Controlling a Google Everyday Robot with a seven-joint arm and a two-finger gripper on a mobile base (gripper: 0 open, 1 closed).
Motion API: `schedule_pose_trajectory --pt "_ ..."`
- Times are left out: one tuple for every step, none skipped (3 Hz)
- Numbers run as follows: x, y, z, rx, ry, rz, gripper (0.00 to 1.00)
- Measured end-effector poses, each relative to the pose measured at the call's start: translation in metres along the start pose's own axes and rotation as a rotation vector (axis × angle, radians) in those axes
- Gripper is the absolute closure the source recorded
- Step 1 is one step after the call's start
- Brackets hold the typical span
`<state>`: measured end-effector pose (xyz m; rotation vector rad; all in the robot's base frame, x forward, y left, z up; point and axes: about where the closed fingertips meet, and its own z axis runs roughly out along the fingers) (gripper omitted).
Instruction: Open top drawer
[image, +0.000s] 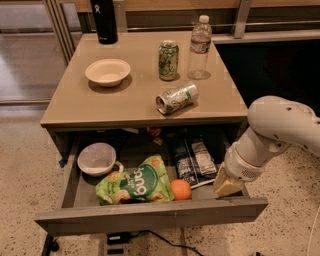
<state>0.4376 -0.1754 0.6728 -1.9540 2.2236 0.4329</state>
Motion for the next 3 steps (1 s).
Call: schedule_pose_trajectory --pt "0.0 0.0 0.0 0.0 0.0 0.0 0.3" --pt "0.0 0.0001 0.0 0.0 0.0 0.0 0.0" --pt "0.0 0.0001 0.0001 0.0 0.0 0.0 0.0"
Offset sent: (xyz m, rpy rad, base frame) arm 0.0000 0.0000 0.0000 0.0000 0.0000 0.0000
